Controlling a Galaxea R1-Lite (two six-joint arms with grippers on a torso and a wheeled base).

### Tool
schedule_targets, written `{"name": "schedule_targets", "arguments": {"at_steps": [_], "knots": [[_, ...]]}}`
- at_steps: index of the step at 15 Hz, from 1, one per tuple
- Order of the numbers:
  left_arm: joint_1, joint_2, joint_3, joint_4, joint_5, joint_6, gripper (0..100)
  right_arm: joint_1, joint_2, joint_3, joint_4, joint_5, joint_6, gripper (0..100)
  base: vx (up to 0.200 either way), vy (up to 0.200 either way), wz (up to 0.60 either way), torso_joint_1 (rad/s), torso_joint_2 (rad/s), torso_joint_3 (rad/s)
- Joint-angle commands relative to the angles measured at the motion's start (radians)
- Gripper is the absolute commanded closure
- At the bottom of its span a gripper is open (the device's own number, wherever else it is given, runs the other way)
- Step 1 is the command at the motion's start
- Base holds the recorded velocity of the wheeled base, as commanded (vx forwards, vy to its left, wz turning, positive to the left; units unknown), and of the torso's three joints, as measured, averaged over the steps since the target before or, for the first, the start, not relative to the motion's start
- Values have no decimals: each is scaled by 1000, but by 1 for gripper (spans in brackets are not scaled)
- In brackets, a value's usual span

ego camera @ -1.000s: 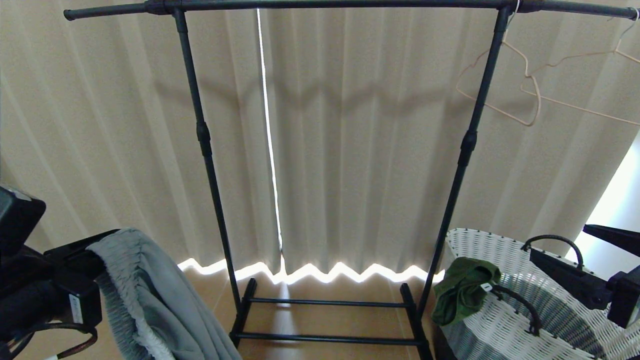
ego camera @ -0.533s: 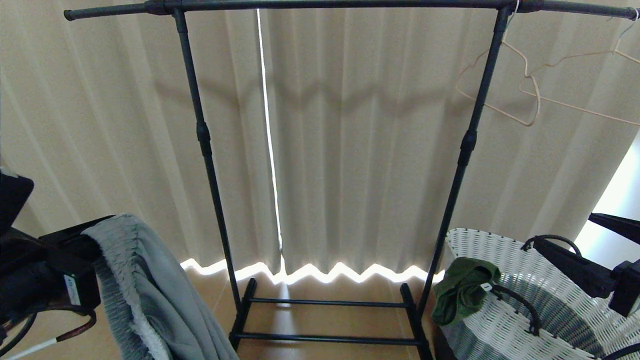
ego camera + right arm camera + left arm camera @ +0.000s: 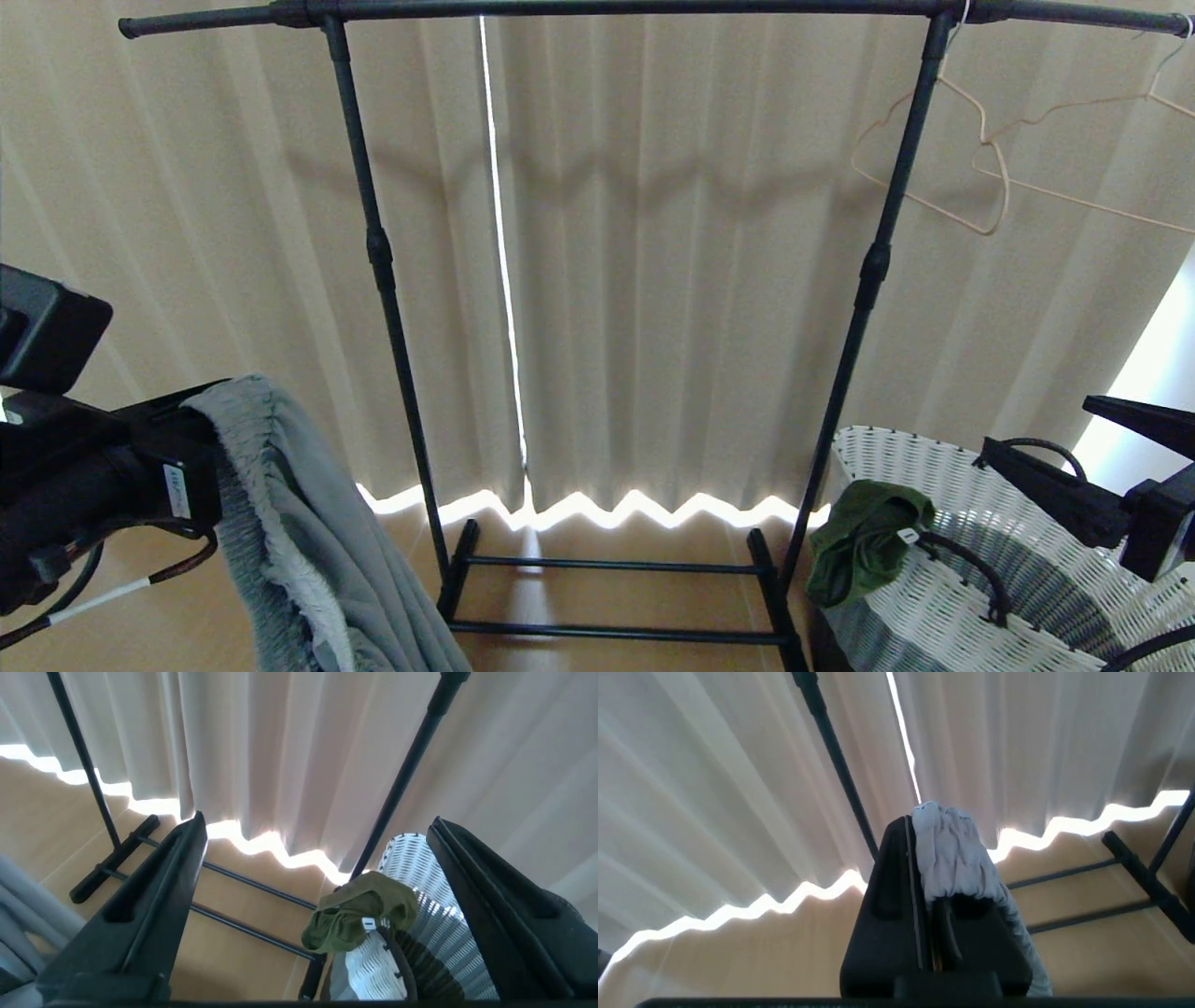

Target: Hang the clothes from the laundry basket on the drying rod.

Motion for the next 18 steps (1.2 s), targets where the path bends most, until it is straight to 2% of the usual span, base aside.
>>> {"name": "schedule_targets", "arguments": {"at_steps": [1, 3, 7, 13, 18], "knots": [[-2, -22, 7, 0, -8, 3, 100, 0, 6, -4, 1, 0, 2, 0, 0, 0, 0, 0, 0, 0], [0, -34, 22, 0, -34, 6, 100, 0, 6, -3, 1, 0, 2, 0, 0, 0, 0, 47, -96, -43], [-2, -36, 31, 0, -36, 7, 100, 0, 1, -1, 1, -4, 2, 0, 0, 0, 0, 162, -209, -231], [1, -39, 34, -1, -34, 7, 100, 0, 1, -1, 1, -4, 2, 0, 0, 0, 0, 120, -570, -254], [1, -62, 40, -1, -34, 6, 100, 0, 3, -1, 1, -4, 2, 0, 0, 0, 0, 302, -475, -263]]}}
